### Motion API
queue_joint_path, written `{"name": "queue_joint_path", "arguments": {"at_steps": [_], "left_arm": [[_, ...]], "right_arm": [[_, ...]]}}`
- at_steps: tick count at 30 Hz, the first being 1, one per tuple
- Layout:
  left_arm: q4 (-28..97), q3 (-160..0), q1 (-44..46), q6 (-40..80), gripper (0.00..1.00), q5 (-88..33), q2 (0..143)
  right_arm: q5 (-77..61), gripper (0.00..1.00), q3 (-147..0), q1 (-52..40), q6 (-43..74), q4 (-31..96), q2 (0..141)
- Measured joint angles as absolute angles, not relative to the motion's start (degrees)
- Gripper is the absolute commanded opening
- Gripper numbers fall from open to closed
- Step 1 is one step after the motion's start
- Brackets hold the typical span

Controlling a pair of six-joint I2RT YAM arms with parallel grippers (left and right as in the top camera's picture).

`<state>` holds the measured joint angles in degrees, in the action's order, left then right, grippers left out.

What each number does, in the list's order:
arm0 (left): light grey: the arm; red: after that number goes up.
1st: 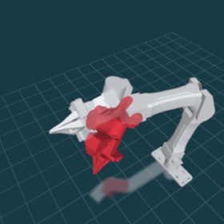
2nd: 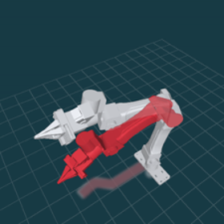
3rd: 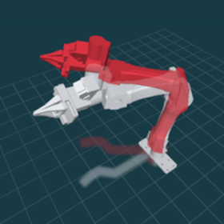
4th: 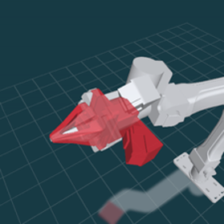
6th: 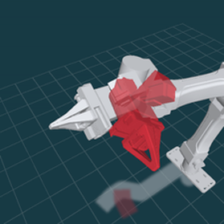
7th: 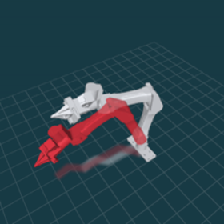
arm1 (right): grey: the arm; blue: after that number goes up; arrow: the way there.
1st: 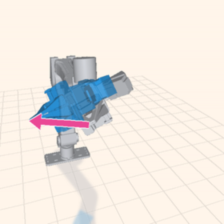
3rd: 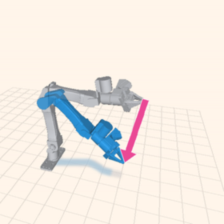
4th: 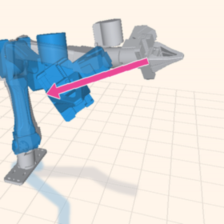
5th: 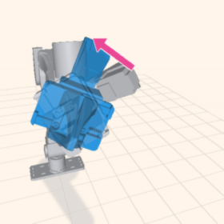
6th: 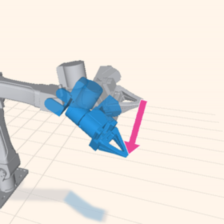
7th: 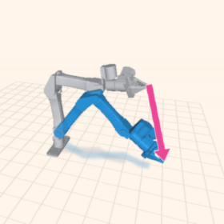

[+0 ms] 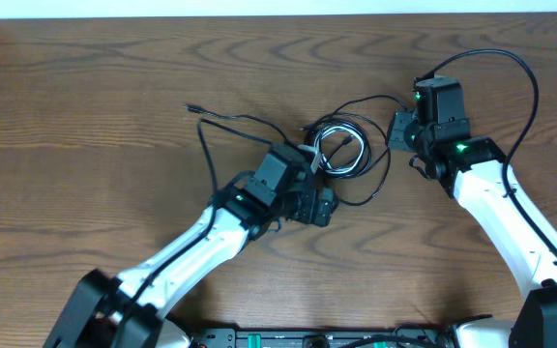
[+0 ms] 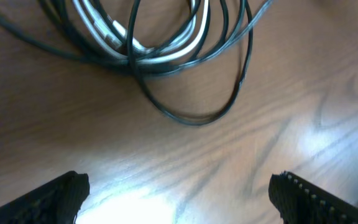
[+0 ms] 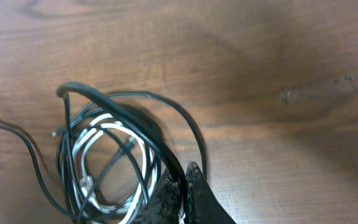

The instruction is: Untangle cables

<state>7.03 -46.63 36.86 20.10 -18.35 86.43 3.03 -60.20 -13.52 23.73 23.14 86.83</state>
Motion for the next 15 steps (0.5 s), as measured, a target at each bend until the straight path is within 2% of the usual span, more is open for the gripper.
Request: {"name": "queue_joint_path", "arguments": {"at_steps": [10,12,15], "left_arm": [[-8.9,-46.8,36.9,33.2,0.99,-18.3,97.8],[-9.1,-46.8,36.9,34.2,0.94,-18.3,99.6],[-9.7,-47.0,37.0,35.0,0.79,-18.2,101.3]], "right_arm": [[2.8,0.01,-60.2,-13.5,23.9,25.0,86.8],[2.7,0.01,-60.2,-13.5,23.9,25.0,86.8],[2.7,0.01,-60.2,-13.5,23.9,25.1,86.8]]}}
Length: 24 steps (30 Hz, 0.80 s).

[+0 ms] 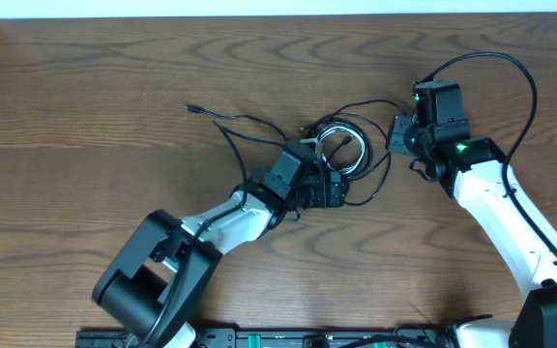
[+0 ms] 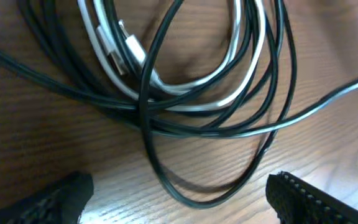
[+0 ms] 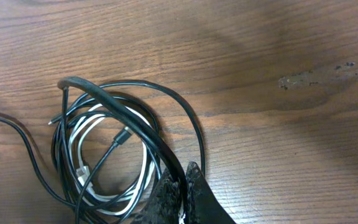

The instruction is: Untangle cables

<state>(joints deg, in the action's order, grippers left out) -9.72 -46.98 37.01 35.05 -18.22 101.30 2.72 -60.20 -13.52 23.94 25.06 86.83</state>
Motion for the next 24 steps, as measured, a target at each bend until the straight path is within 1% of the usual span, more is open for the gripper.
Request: {"name": "queue_joint_path", "arguments": {"at_steps": [3,4,14,15,16,20,21,22,23,24], "left_arm": [[-9.9,-47.0,37.7,35.5,0.63,-17.9,102.0],[-9.8,-47.0,38.1,35.6,0.61,-17.7,102.2],[-11.9,-47.0,43.3,36.1,0.60,-13.4,102.8],[-12.3,-47.0,43.4,36.0,0.57,-13.1,102.8],[-12.6,-47.0,43.4,36.0,0.52,-12.5,102.8],[-13.5,-47.0,43.4,36.2,0.50,-8.5,102.8],[-13.6,-47.0,43.4,36.2,0.46,-7.4,102.8],[-13.6,-47.0,43.4,36.2,0.39,-6.6,102.8],[-13.7,-47.0,43.4,36.1,0.29,-5.9,102.8],[-14.0,-47.0,43.4,36.1,0.22,-5.4,102.8]], "right_arm": [[2.7,0.01,-60.2,-13.5,23.9,25.0,86.8],[2.7,0.01,-60.2,-13.5,23.9,25.0,86.8],[2.5,0.01,-60.2,-13.5,23.9,25.1,86.8],[2.5,0.01,-60.2,-13.5,23.9,25.1,86.8],[2.5,0.01,-60.2,-13.5,23.9,25.1,86.8],[2.5,0.01,-60.2,-13.5,23.9,26.3,86.8],[2.5,0.01,-60.2,-13.5,23.9,26.5,86.8],[2.5,0.01,-60.2,-13.5,23.9,26.7,86.8],[2.4,0.01,-60.2,-13.5,23.9,26.9,86.8],[2.2,0.01,-60.2,-13.5,23.9,27.0,86.8]]}}
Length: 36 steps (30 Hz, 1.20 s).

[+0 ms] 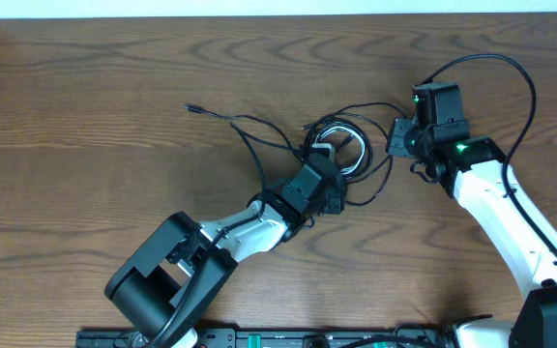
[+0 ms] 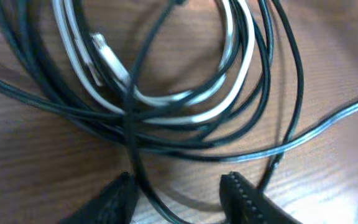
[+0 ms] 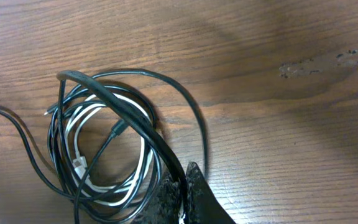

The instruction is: Untangle cables

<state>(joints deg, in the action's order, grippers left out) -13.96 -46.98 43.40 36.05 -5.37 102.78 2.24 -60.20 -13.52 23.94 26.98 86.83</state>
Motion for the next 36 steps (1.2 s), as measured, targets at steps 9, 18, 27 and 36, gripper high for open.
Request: {"name": "queue_joint_path", "arguments": {"at_steps": [9,18,27,36], "left_arm": [[-12.8,-47.0,43.0,36.2,0.07,-3.7,102.8],[4.0,-46.9,33.2,33.8,0.07,-3.6,92.0],[21.5,-47.1,7.8,26.9,0.08,-6.6,62.3],[22.7,-47.1,-0.5,25.4,0.08,-15.7,59.4]], "right_arm": [[1.5,0.01,-60.2,-13.5,23.9,27.4,86.8],[4.6,0.01,-60.2,-13.5,23.9,29.8,86.8],[7.5,0.01,-60.2,-11.4,23.6,29.0,86.8],[2.2,0.01,-60.7,-10.3,22.5,29.3,83.8]]}}
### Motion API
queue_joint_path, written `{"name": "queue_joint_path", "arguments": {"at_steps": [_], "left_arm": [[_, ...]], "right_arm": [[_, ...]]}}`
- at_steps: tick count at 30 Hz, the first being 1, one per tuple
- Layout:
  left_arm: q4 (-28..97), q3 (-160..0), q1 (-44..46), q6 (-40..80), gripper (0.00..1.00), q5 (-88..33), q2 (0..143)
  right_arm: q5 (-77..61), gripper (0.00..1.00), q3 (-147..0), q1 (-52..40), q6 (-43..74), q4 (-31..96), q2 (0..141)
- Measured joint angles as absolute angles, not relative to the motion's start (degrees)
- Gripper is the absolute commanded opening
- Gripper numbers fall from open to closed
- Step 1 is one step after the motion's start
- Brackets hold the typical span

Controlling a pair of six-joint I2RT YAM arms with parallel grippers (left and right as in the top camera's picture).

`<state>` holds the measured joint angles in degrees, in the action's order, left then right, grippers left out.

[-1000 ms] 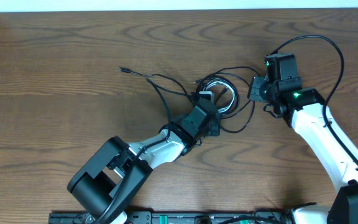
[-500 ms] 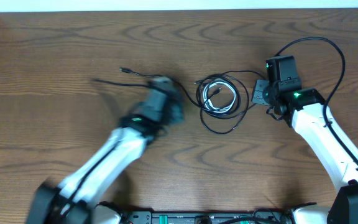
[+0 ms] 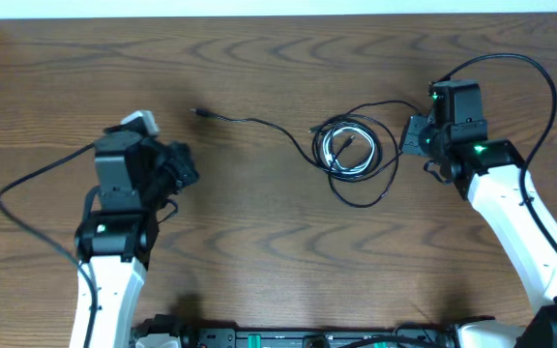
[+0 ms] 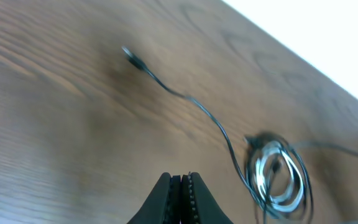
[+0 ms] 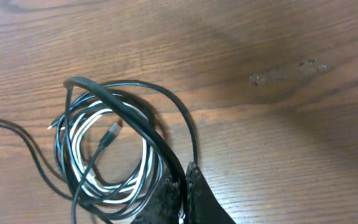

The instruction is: Untangle cables

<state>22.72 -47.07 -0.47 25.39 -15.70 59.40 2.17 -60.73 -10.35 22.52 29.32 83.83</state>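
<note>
The tangle (image 3: 339,155) is a coil of white and black cables lying mid-table; it also shows in the left wrist view (image 4: 278,177) and the right wrist view (image 5: 149,158). One thin black cable runs left from it to a plug end (image 3: 199,113) (image 4: 129,56). My right gripper (image 3: 415,136) (image 5: 182,177) sits just right of the coil, shut on a thick black cable (image 5: 114,99) that arches over the coil. My left gripper (image 3: 180,164) (image 4: 180,180) is far to the left, raised, shut with nothing seen between its fingers.
A loose black loop (image 3: 361,201) hangs off the coil toward the front. The left arm's own cable (image 3: 27,179) loops out at the far left. A pale scuff (image 5: 284,71) marks the wood. The table's far edge (image 3: 259,15) meets a white strip.
My left gripper was at the coil with its jaws half closed around black strands; now it is shut far to the left. The thin black cable lies straighter. The coil and right gripper sit slightly further right.
My left gripper stood open just in front of the coil, then closer over its strands, then with jaws narrowing on black strands. Now it is away at the left, shut, and one thin cable lies stretched out leftward. The right gripper held the thick black cable throughout.
</note>
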Motion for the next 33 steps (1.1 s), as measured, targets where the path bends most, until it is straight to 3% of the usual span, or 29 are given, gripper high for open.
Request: {"name": "queue_joint_path", "arguments": {"at_steps": [4,7,10,11,12,14,15,20,27,33], "left_arm": [[22.2,-47.1,4.1,25.1,0.35,-18.8,65.1],[20.2,-47.1,9.1,25.2,0.69,-19.8,69.7],[18.6,-47.1,14.4,25.6,0.85,-21.0,73.6],[18.3,-47.1,15.8,25.8,0.99,-21.3,74.3],[18.1,-47.1,17.3,25.7,1.00,-21.6,74.9],[17.7,-47.1,19.2,26.1,0.22,-22.1,75.4],[16.8,-47.1,19.8,26.2,0.07,-22.2,75.4],[16.2,-47.1,20.0,33.0,0.07,-22.6,75.4],[15.6,-47.1,19.9,57.6,0.07,-35.1,75.4],[-2.2,-47.0,19.9,77.2,0.07,-48.9,75.4]], "right_arm": [[1.8,0.01,-61.0,-10.3,22.5,31.1,83.8],[1.8,0.01,-61.0,-10.3,22.5,31.5,83.8],[1.8,0.01,-61.0,-10.3,22.5,31.7,83.8],[1.7,0.01,-61.0,-10.3,22.5,31.9,83.8],[1.7,0.01,-61.0,-10.3,22.5,32.0,83.8],[1.7,0.01,-61.0,-10.3,22.5,32.1,83.8],[1.7,0.01,-61.0,-10.3,22.5,32.2,83.8],[1.7,0.01,-61.0,-10.3,22.5,32.3,83.8],[1.7,0.01,-61.0,-10.3,22.5,32.6,83.8],[1.7,0.01,-61.1,-10.3,23.1,33.6,83.8]]}}
